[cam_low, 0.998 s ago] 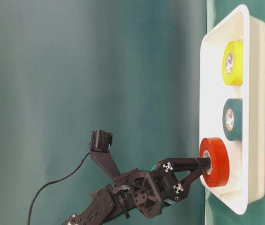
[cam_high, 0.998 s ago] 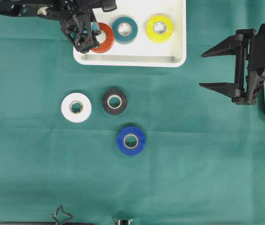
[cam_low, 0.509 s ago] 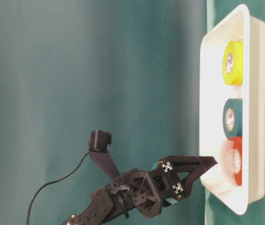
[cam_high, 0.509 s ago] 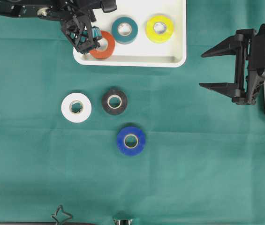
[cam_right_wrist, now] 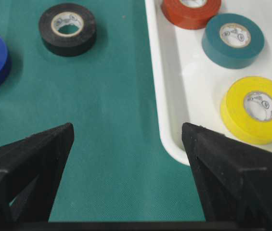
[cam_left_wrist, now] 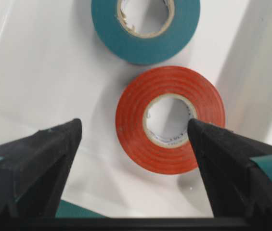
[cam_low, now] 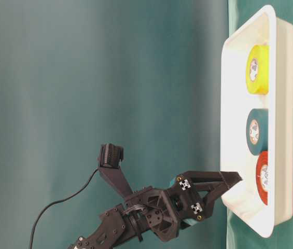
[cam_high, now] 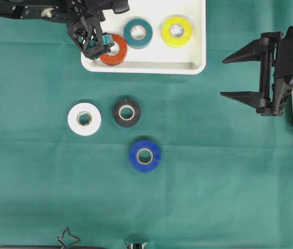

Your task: Pick up the tape from a random location and place it into the white case.

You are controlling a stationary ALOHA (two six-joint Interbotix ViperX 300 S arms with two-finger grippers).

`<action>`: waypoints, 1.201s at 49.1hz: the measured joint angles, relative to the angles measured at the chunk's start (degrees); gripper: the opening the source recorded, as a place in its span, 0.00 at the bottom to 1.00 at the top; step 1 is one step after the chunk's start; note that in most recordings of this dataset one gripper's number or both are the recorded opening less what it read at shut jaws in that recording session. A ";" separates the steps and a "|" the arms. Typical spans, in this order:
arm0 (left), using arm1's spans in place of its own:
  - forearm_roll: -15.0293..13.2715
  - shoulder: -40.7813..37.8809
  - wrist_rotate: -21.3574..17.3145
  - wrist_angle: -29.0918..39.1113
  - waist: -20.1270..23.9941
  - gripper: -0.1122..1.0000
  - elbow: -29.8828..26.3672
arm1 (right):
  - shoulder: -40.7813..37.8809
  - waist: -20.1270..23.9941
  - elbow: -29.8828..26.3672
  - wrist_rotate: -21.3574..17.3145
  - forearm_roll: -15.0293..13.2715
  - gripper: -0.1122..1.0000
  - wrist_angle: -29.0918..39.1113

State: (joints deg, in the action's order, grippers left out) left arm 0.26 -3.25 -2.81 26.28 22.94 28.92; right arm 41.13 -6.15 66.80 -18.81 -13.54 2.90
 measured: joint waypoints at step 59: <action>-0.35 7.03 0.62 6.24 -11.60 0.99 -3.16 | 0.00 0.09 0.00 -0.09 0.00 0.90 0.35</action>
State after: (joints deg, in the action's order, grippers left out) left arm -0.09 3.78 -2.20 32.52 11.34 25.75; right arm 41.13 -6.06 66.80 -18.90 -13.54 3.25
